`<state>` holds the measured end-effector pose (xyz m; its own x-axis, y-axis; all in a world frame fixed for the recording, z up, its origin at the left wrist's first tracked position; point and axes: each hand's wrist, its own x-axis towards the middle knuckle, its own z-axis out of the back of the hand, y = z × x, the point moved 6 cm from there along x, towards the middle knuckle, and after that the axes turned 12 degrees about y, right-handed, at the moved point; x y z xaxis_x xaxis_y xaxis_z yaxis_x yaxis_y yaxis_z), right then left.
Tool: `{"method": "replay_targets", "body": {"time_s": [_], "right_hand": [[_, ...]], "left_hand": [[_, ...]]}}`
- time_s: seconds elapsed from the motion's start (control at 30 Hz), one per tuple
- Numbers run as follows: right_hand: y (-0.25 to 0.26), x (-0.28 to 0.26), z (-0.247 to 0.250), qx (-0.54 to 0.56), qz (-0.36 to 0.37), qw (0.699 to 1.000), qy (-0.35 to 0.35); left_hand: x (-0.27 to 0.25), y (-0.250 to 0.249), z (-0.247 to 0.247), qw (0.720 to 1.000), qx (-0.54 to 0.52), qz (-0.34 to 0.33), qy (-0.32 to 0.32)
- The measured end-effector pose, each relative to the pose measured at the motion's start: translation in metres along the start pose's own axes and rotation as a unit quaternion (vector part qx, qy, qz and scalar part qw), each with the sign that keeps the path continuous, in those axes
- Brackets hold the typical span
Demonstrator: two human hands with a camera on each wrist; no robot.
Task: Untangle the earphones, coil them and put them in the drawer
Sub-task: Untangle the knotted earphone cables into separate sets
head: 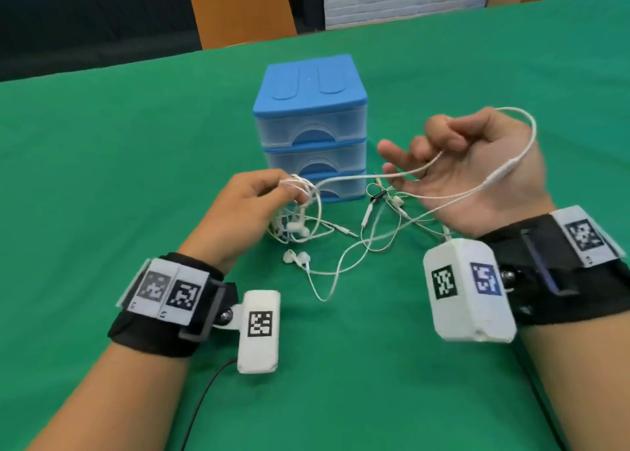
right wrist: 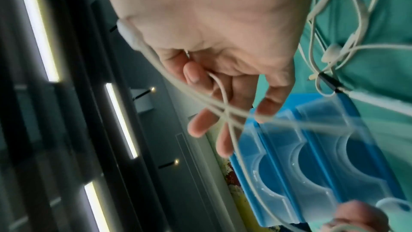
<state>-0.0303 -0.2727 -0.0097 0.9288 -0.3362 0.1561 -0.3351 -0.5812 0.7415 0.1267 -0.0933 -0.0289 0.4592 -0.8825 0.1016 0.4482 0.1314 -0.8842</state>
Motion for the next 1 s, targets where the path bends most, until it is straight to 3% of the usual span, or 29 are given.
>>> {"method": "replay_targets", "body": {"time_s": [0.13,0.27,0.37,0.47,0.57,0.6,0.67,0.77,1.0], "right_hand": [[-0.012,0.004,-0.004,-0.099,-0.064,0.993,0.006],[-0.021,0.008,-0.001,-0.307,-0.059,0.949,-0.049],[-0.022,0.009,-0.003,-0.372,-0.05,0.926,-0.044],[-0.032,0.008,-0.011,-0.434,-0.104,0.894,0.041],[-0.051,-0.001,-0.028,-0.534,-0.172,0.809,0.173],[-0.054,-0.003,-0.034,-0.535,-0.171,0.803,0.199],[-0.05,-0.001,-0.036,-0.494,-0.134,0.839,0.187],[-0.033,0.008,-0.026,-0.412,-0.04,0.907,0.08],[-0.024,0.012,-0.007,-0.331,0.022,0.943,-0.037]], "left_hand": [[-0.007,0.011,0.013,0.99,-0.129,-0.006,-0.054],[-0.009,0.008,0.01,0.99,-0.135,-0.017,-0.043],[-0.011,0.008,0.011,0.992,-0.12,-0.027,-0.041],[-0.012,0.003,0.009,0.992,-0.115,-0.036,-0.028],[-0.013,-0.003,0.005,0.992,-0.112,-0.052,-0.01],[-0.013,-0.005,0.004,0.991,-0.123,-0.059,-0.002],[-0.014,-0.009,0.004,0.985,-0.159,-0.072,0.011],[-0.016,-0.012,0.004,0.987,-0.143,-0.079,0.011],[-0.015,-0.012,-0.001,0.986,-0.155,-0.062,0.03]]}}
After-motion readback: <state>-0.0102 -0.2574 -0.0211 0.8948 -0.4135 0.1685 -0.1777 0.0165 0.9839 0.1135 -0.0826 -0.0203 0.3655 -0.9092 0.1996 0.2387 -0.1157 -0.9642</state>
